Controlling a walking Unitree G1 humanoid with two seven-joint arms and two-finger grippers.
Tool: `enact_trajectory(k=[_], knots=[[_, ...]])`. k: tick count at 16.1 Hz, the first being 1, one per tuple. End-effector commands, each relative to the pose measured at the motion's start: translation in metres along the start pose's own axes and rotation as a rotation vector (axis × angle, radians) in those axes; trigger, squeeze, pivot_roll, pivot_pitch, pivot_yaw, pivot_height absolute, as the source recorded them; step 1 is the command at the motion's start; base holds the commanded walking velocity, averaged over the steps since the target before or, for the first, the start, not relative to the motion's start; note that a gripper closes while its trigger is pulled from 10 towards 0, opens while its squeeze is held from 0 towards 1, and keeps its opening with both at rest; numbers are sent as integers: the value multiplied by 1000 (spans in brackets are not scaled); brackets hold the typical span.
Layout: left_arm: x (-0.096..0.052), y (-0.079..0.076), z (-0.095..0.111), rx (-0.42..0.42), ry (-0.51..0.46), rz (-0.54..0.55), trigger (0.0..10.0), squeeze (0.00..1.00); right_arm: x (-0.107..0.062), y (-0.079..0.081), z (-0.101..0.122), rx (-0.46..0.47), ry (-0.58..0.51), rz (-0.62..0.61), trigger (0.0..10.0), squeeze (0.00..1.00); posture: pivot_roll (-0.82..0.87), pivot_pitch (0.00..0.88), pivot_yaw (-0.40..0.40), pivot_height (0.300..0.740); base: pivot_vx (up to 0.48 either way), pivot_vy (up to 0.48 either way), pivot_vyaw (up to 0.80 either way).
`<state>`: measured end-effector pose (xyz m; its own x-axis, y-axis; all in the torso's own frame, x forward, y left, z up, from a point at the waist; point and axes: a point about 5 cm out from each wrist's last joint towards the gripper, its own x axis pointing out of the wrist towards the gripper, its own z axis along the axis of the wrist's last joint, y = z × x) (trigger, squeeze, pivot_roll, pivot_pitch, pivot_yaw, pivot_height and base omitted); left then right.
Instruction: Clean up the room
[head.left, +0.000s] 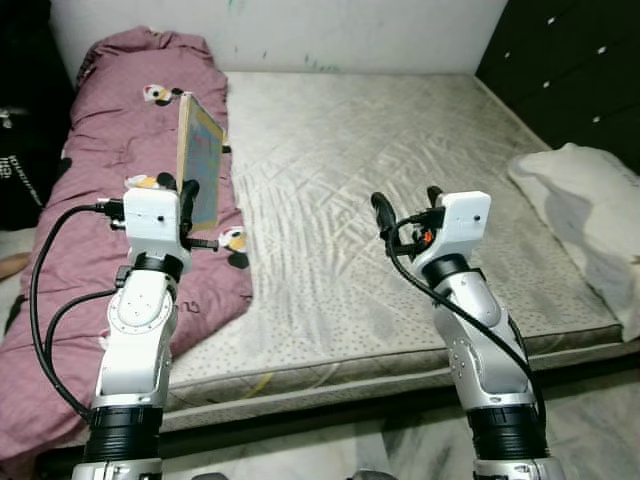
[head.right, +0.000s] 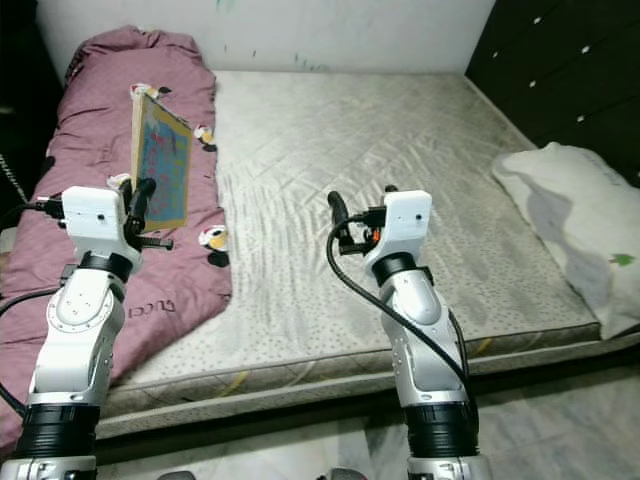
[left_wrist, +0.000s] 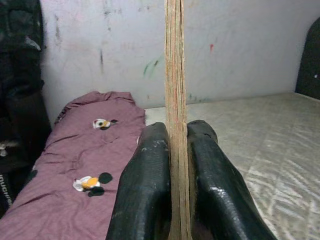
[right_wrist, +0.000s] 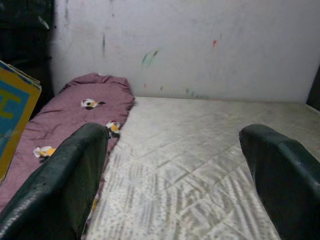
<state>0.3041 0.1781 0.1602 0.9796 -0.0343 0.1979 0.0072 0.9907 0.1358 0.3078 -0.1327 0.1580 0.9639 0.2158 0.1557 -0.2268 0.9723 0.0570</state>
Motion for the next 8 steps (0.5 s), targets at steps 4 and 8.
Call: enact_trajectory(k=[4,8], knots=[[3,-2,10,0,-50,-7,10000,0,2,0,1,-17,-10,1,10000,0,-27,0,-57,740,0,-371,152],[4,-3,10,-4,-51,-9,10000,0,2,0,0,-18,-8,5,10000,0,-29,0,-56,740,0,-372,650]])
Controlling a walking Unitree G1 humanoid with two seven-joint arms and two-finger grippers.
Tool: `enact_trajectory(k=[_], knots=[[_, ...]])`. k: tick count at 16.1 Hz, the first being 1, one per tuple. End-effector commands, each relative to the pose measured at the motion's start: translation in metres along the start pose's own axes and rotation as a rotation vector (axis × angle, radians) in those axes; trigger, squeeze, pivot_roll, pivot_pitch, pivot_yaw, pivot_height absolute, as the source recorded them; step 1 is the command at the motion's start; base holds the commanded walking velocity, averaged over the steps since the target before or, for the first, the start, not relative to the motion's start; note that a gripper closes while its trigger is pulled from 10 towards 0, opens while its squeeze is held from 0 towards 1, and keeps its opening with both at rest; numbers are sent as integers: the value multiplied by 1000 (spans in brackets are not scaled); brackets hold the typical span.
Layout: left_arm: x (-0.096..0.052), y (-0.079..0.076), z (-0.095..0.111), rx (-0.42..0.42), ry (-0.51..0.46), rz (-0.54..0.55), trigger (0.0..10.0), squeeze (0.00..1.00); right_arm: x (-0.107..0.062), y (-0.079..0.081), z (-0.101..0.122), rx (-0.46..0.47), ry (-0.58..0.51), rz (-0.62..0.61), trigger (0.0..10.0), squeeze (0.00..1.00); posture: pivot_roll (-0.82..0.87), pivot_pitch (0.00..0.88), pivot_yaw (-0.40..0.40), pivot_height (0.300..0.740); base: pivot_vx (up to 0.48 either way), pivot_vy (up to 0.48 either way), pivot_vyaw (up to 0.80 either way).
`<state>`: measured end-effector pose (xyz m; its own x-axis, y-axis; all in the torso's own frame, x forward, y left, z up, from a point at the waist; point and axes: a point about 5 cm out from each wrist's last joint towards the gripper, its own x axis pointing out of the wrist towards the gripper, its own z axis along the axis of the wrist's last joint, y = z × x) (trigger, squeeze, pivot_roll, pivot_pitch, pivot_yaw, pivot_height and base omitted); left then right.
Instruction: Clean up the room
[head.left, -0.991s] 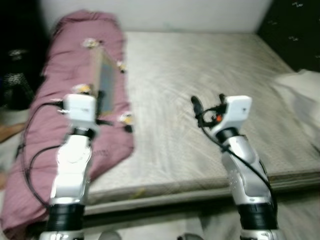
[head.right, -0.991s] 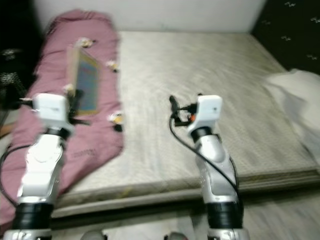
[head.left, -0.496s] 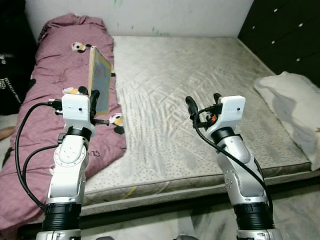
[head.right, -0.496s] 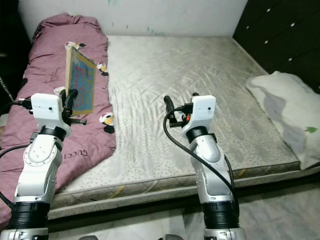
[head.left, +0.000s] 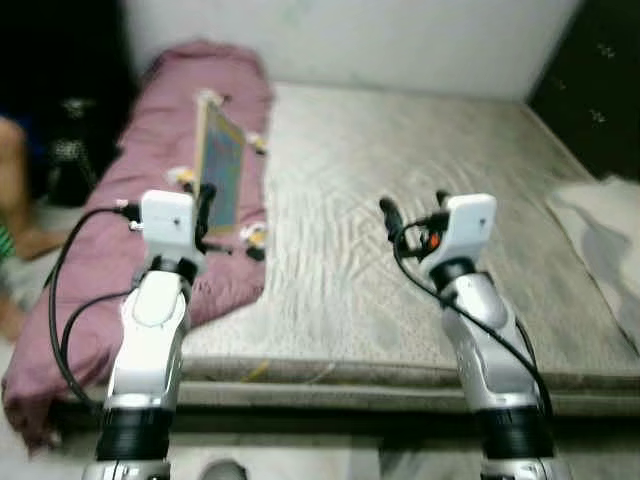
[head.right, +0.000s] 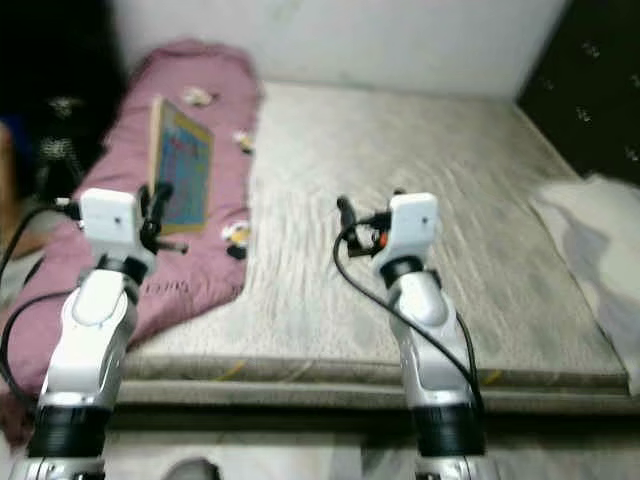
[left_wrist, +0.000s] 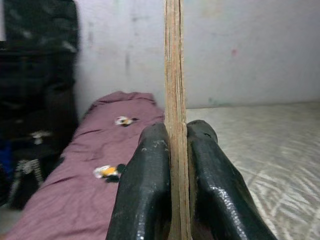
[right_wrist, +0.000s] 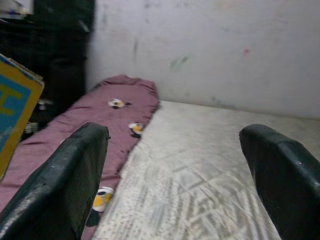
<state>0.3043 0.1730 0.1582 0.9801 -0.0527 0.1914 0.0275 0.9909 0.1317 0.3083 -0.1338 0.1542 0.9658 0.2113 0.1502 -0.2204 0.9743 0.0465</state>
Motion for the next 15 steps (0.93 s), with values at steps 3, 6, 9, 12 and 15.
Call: enact_trajectory(k=[3,6,9,12,15], knots=[[4,2,12,-2,-55,8,10000,0,1,1,3,-10,-10,6,10000,0,-31,0,-56,740,0,-365,587],[4,1,12,4,-54,11,10000,0,2,0,2,-11,-6,3,10000,0,-31,0,-58,740,0,-270,0],[3,2,11,-4,-52,12,10000,0,1,0,1,-13,0,2,10000,0,-33,0,-59,740,0,-407,0],[3,1,11,-3,-51,9,10000,0,0,-1,1,-14,1,1,10000,0,-36,0,-60,740,0,-370,0],[3,0,11,-8,-51,10,10000,0,0,-1,0,-18,3,0,10000,0,-37,0,-61,740,0,-344,0]])
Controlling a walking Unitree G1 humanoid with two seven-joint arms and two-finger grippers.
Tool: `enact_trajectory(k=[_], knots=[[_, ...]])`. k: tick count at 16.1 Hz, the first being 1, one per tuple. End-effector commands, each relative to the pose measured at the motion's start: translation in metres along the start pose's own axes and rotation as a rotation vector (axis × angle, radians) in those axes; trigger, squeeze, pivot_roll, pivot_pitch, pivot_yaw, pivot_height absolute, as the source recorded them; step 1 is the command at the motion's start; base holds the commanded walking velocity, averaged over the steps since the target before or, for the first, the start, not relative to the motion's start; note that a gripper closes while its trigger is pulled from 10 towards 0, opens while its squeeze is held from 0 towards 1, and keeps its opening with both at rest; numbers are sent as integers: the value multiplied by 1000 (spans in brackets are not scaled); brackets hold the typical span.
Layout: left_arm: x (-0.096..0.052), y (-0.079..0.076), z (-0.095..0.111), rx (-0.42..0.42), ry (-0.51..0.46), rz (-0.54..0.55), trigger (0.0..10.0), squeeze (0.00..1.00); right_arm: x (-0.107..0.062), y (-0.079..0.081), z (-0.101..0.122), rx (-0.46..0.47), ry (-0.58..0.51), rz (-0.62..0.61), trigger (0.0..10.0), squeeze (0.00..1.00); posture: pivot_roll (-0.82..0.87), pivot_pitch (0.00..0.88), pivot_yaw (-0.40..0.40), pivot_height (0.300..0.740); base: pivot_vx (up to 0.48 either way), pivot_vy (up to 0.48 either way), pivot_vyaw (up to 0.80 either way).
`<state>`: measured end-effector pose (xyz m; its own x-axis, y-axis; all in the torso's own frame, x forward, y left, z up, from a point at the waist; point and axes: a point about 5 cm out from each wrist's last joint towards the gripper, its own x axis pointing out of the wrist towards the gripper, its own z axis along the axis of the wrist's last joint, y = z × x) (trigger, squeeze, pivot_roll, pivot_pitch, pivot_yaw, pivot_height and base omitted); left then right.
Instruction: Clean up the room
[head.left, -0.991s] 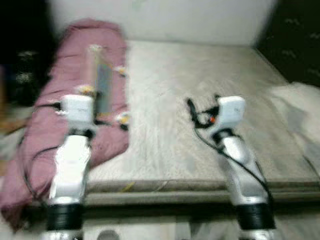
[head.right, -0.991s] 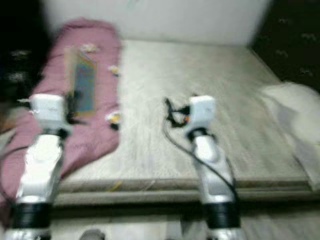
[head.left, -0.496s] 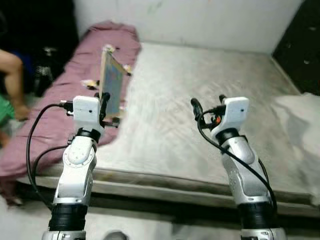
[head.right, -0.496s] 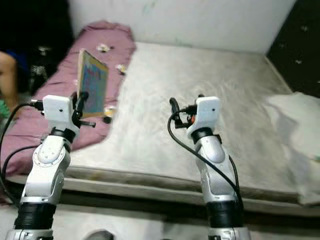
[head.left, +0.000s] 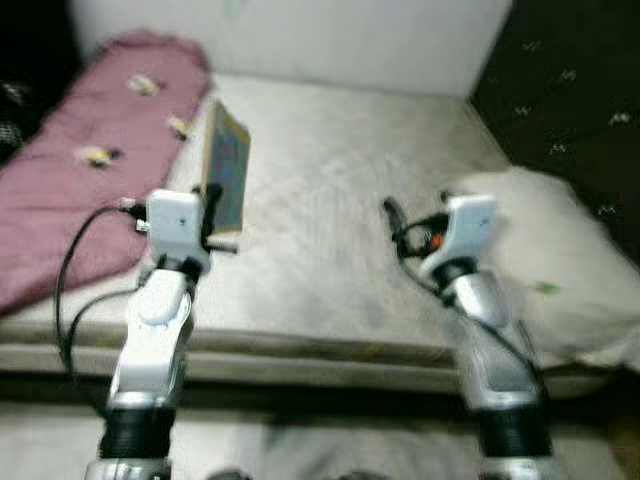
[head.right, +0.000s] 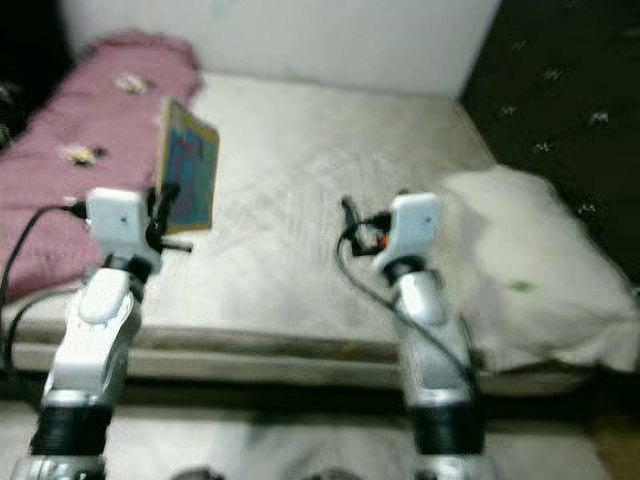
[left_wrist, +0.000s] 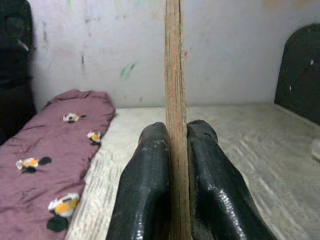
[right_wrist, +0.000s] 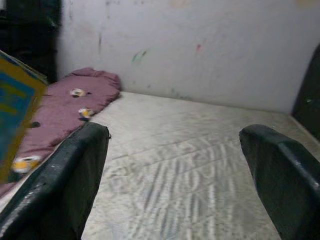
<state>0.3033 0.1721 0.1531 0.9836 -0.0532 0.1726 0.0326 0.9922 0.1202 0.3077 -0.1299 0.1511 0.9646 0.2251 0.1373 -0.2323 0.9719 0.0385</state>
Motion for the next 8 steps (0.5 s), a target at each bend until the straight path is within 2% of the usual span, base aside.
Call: enact_trajectory(k=[1,3,8], knots=[[5,2,15,4,-69,12,10000,0,0,-5,4,-13,-10,-13,10000,0,-38,0,-63,740,0,-334,0],[5,1,15,4,-71,11,10000,0,0,-6,3,-16,-8,-13,10000,0,-38,0,-63,740,0,-326,0],[0,-5,17,-58,-101,-73,10000,0,0,-6,3,-23,-5,-15,10000,0,-39,0,-66,740,0,0,0]])
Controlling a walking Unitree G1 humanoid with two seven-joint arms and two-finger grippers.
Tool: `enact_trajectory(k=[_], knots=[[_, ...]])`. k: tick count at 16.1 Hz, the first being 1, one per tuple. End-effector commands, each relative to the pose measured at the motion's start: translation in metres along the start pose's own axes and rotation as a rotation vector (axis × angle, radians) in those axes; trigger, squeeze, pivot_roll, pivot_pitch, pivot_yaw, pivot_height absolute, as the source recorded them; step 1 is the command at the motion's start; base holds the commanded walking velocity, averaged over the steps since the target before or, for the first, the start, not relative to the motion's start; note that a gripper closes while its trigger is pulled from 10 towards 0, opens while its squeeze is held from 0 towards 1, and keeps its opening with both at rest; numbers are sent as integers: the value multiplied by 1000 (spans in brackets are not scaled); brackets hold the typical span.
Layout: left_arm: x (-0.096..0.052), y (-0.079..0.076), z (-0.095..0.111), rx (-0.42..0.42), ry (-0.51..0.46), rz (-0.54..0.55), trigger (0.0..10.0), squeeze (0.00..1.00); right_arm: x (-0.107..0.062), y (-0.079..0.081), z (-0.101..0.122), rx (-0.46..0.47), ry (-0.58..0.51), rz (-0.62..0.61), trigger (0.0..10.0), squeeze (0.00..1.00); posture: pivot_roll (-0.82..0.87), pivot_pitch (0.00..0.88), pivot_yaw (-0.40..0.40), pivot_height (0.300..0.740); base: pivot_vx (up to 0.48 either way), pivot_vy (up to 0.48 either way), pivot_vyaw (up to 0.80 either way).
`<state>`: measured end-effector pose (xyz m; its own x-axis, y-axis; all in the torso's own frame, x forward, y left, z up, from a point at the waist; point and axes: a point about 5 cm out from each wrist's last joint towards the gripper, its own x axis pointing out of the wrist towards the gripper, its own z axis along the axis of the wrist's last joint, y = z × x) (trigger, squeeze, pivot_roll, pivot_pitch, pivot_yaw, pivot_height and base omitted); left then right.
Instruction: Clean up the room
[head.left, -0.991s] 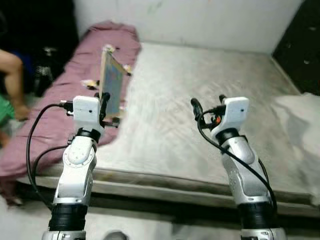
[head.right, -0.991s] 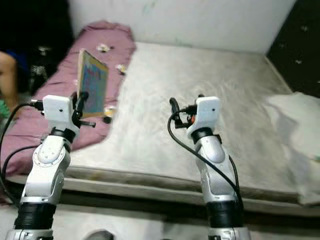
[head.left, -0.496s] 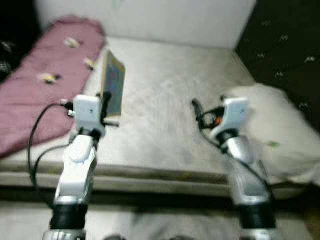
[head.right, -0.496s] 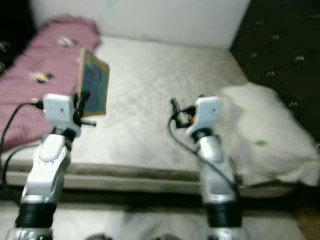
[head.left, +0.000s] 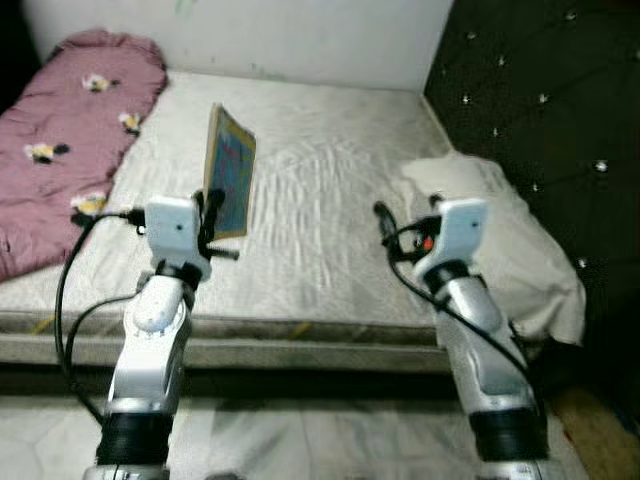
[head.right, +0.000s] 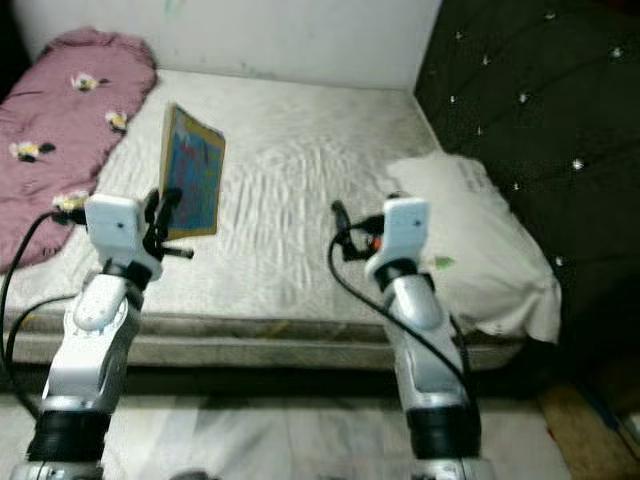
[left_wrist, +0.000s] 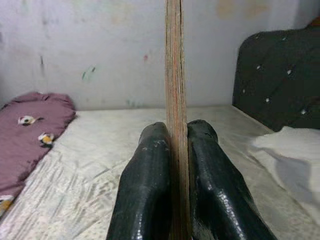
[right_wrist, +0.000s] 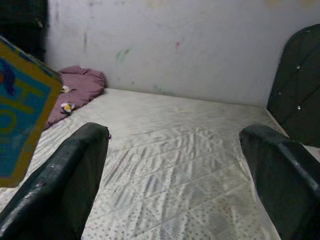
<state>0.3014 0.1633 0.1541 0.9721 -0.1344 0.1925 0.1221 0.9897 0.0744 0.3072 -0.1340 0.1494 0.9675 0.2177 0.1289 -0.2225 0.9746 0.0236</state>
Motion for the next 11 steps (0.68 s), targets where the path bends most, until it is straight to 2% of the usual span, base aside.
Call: enact_trajectory(k=[1,11], knots=[[1,3,16,8,-75,4,10000,0,1,-2,4,-8,-13,-7,10000,0,-39,0,-66,740,0,0,0],[2,3,16,5,-87,-18,10000,0,3,-2,4,-18,-16,-2,10000,0,-37,0,-69,740,315,0,0]])
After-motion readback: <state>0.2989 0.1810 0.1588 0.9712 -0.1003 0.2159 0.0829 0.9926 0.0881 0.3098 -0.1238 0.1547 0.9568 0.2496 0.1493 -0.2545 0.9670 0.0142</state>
